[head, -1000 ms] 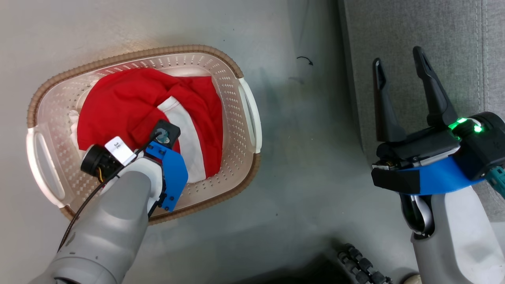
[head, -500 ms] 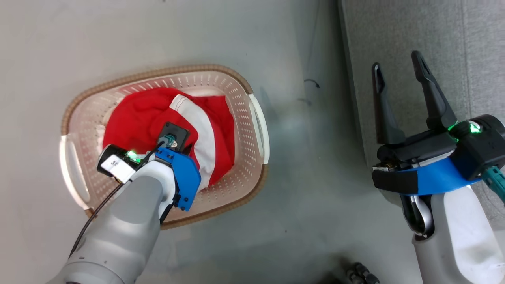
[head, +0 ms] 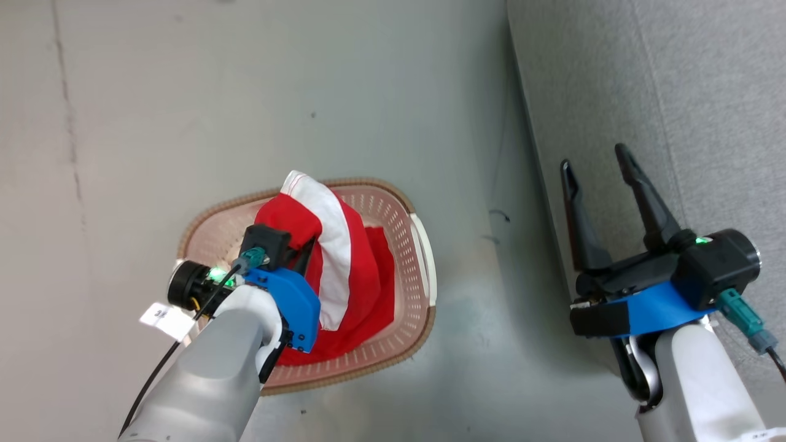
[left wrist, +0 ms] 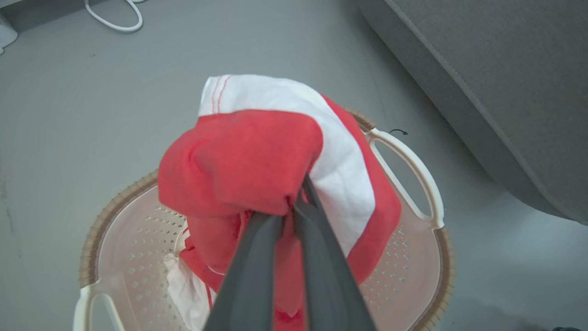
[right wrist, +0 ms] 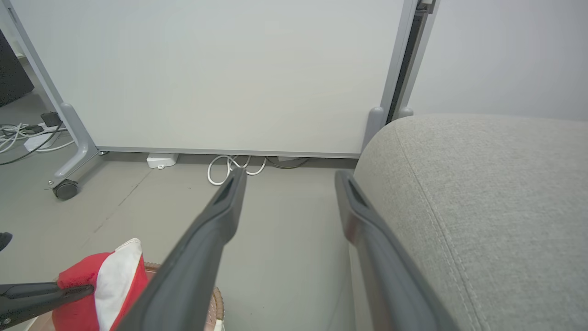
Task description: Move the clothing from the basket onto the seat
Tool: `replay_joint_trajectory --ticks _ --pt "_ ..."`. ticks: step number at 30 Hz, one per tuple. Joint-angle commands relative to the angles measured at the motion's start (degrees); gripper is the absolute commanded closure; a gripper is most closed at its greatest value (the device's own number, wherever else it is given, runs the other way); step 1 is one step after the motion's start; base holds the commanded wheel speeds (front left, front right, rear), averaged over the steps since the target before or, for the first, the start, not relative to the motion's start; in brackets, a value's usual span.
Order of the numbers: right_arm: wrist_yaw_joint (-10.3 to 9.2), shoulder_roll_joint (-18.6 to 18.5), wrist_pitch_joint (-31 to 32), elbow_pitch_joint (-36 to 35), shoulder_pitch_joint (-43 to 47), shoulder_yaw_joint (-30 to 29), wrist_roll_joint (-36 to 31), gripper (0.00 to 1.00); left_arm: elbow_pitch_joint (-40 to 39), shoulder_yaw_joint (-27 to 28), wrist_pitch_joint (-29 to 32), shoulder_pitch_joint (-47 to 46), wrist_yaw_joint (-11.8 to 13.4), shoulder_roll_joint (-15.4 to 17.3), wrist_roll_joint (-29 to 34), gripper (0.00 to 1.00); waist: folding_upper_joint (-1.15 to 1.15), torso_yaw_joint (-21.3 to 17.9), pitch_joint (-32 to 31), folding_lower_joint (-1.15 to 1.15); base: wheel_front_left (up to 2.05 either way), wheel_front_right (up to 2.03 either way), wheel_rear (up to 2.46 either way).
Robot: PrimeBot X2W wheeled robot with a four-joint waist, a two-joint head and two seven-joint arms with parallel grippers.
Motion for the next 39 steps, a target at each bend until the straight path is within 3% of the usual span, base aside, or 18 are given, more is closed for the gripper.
replay_joint_trajectory --ticks 1,10,24,39 --pt "0.03 -0.10 -0.21 0.26 0.85 0.16 -0.06 0.00 -0.49 0.37 -0.55 0.47 -0.02 0.46 -0.58 1.00 0.00 1.11 -4.08 0.01 0.00 0.00 0.00" --pt "0.03 0.13 -0.20 2.44 4.89 0.31 -0.10 0.00 -8.61 5.10 -1.33 3.96 -0.02 3.71 -2.72 1.00 0.00 1.85 -13.69 0.01 0.00 0.00 0.00" --pt "0.03 0.69 -0.20 4.29 11.06 0.65 0.19 0.00 -23.52 14.76 -1.36 8.81 0.78 5.29 3.62 1.00 0.00 2.33 -24.35 0.01 0.00 0.00 0.00" --pt "0.03 0.95 -0.20 5.00 15.67 0.87 0.40 0.00 -33.22 13.06 -0.31 10.31 0.24 4.25 6.68 1.00 0.00 4.31 -31.02 0.01 0.00 0.00 0.00"
